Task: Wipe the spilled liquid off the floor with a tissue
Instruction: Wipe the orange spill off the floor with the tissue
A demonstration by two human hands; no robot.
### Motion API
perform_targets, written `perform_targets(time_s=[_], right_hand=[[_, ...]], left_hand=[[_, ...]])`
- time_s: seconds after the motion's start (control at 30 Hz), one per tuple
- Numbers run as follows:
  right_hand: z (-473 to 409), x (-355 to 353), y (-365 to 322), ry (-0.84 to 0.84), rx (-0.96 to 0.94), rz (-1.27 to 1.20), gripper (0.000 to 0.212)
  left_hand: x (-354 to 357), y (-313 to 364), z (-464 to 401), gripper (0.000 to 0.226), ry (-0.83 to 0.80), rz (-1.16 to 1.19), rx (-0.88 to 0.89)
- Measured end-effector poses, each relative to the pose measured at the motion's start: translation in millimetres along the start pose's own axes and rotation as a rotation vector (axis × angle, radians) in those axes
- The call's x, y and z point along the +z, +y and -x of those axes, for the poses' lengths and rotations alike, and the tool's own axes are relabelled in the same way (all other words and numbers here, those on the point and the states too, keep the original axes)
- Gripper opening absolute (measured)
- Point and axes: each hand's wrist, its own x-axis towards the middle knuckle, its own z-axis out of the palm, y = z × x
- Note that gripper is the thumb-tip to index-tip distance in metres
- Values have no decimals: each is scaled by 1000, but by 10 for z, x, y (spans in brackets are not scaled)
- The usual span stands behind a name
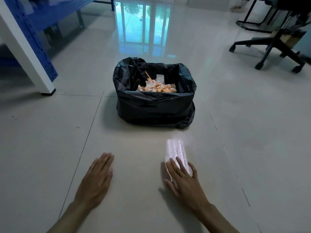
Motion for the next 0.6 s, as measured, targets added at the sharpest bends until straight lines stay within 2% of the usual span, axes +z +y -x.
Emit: perform_targets(time_s=[0.13, 0.37, 0.5, 0.6], right_hand=[[105, 14, 8, 83, -52, -2, 45], [233, 133, 51, 50, -72, -83, 56], [238, 120, 94, 47, -101, -66, 53], [178, 85, 123, 40, -84, -87, 37]], left_hand=[[15, 10, 16, 59, -10, -17, 5], [19, 27, 24, 58, -10, -10, -10], [28, 22, 14, 57, -7, -12, -5], [39, 13, 11, 57, -4, -14, 4]])
